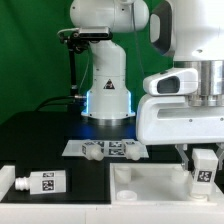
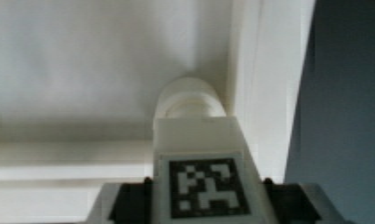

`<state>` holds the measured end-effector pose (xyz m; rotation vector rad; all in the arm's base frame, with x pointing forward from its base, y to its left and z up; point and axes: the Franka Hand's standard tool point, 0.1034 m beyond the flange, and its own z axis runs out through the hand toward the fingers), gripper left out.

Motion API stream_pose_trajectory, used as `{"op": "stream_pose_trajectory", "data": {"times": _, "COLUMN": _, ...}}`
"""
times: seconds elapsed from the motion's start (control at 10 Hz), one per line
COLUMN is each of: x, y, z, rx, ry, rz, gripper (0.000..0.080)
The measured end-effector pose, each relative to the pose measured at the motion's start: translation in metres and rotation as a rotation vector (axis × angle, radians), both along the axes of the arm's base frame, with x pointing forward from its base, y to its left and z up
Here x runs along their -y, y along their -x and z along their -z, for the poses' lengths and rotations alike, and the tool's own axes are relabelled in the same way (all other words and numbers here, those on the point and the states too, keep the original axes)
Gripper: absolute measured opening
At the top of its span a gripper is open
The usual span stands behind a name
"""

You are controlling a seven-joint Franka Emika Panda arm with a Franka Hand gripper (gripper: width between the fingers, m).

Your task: Assemble one leg

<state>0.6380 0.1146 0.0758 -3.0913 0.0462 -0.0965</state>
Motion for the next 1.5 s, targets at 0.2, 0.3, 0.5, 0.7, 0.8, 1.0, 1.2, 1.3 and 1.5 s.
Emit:
{"op": "stream_pose_trajectory", "data": {"times": 0.2, "x": 0.0026, "y": -0.0004, "z": 0.0015, "rx": 0.04, "ry": -0.019, "rz": 0.128, "gripper": 0.0285}}
{"op": "stream_pose_trajectory", "data": {"times": 0.3, "x": 0.0027, "y": 0.002, "z": 0.002, "rx": 0.07, "ry": -0.037, "rz": 0.225, "gripper": 0.0285}}
{"op": "stream_pose_trajectory", "data": {"times": 0.5, "x": 0.0035, "y": 0.0035, "z": 0.0025, "rx": 0.085, "ry": -0.073, "rz": 0.499, "gripper": 0.0285}}
{"op": "stream_pose_trajectory", "data": {"times": 0.7, "x": 0.0049, "y": 0.0031, "z": 0.0024, "rx": 0.046, "ry": -0.117, "rz": 0.773, "gripper": 0.0285}}
{"op": "stream_pose_trajectory", "data": {"times": 0.8, "x": 0.0055, "y": 0.0015, "z": 0.0024, "rx": 0.02, "ry": -0.14, "rz": 0.897, "gripper": 0.0285}}
{"op": "stream_pose_trajectory", "data": {"times": 1.0, "x": 0.0053, "y": 0.002, "z": 0.0029, "rx": -0.002, "ry": -0.159, "rz": 1.016, "gripper": 0.0285}}
{"op": "stream_pose_trajectory", "data": {"times": 1.2, "x": 0.0038, "y": 0.0031, "z": 0.0036, "rx": -0.006, "ry": -0.167, "rz": 1.087, "gripper": 0.0285}}
{"op": "stream_pose_trajectory", "data": {"times": 1.3, "x": 0.0038, "y": 0.0031, "z": 0.0036, "rx": -0.003, "ry": -0.165, "rz": 1.059, "gripper": 0.0285}}
{"op": "stream_pose_trajectory", "data": {"times": 1.5, "x": -0.0003, "y": 0.0042, "z": 0.0022, "rx": 0.012, "ry": -0.135, "rz": 0.88, "gripper": 0.0383}}
